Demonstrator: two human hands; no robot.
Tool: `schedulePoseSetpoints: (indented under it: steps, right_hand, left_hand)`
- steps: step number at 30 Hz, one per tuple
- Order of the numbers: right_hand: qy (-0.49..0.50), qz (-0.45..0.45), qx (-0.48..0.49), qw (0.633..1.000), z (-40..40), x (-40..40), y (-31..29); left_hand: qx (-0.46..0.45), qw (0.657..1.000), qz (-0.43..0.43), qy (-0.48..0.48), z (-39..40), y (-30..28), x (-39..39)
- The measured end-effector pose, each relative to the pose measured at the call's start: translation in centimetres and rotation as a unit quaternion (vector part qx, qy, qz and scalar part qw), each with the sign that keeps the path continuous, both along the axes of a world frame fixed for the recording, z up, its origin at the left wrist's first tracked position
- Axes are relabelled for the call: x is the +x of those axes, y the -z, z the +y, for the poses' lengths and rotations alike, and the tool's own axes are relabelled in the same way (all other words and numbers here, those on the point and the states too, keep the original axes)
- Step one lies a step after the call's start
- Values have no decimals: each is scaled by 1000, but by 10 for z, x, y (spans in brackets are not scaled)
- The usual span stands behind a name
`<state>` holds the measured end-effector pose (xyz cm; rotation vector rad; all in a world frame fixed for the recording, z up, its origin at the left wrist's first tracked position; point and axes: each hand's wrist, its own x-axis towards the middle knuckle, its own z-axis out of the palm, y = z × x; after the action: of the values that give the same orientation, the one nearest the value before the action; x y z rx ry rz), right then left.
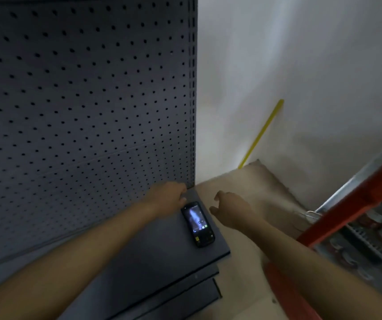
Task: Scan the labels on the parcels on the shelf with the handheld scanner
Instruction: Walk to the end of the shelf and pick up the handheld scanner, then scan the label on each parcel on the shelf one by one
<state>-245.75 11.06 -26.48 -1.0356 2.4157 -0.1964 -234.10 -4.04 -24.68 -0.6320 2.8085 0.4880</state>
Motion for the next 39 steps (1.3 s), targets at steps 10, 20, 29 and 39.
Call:
schedulePoseSetpoints:
  steps: [10,20,29,39]
  right_hand:
    - [-36,-13,67,997,-39,18,62]
    - [99,-15,95,990,-59,33,141]
    - [116,0,101,988,-68,29,161]
    - [139,-13,64,988,-66,26,167]
  left_hand:
    - [41,992,-67,-94,-24,64,33]
    - [97,984,-102,-113,-41,115,50]
    - [84,983,-106,-121,-46,134,51]
    - [61,986,-108,-112,-43,134,51]
